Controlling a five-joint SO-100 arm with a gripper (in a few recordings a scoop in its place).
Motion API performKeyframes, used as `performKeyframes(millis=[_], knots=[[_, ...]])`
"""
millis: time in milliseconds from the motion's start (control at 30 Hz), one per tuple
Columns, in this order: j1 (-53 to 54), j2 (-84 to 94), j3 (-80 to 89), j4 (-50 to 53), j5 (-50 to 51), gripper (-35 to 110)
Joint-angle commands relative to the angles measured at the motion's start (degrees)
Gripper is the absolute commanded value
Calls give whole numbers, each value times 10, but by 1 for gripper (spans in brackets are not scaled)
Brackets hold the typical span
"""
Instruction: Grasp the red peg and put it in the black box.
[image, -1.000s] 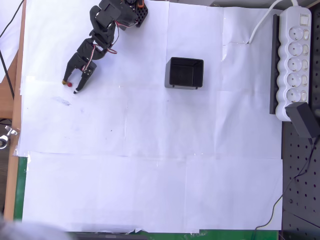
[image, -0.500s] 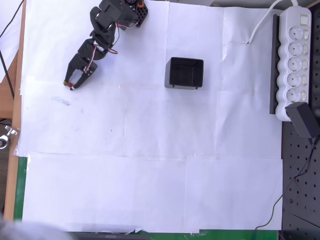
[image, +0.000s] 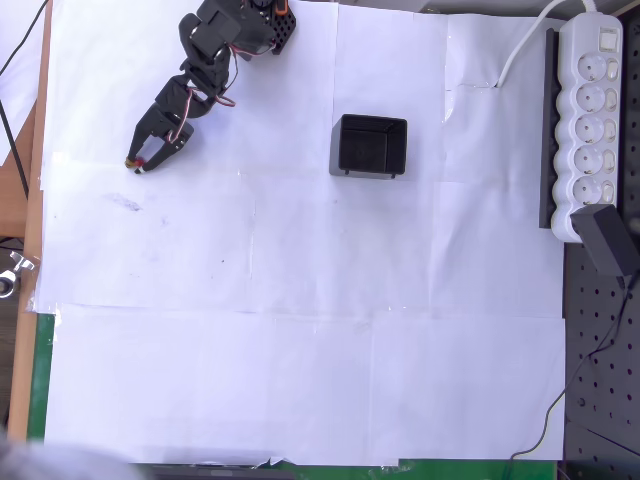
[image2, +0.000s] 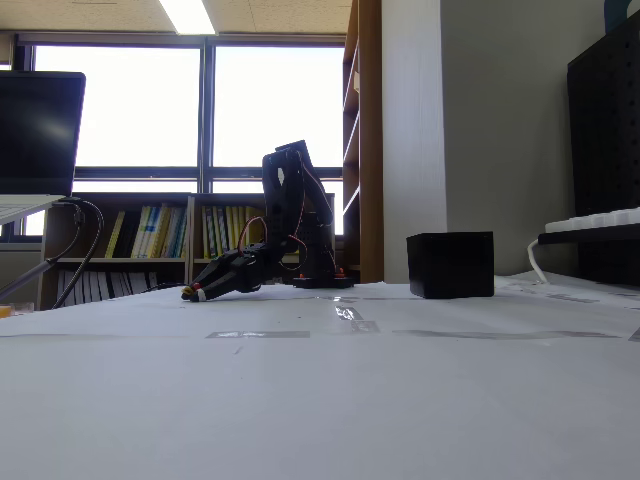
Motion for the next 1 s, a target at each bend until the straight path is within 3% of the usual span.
performKeyframes(millis=[0,267,433,567,967], knots=[[-17,-100,25,102,18,0],[-62,-214,115,398,66,0],[-105,-272,279,792,138,0],[-144,-301,378,987,203,0],[-272,-367,572,1380,318,0]])
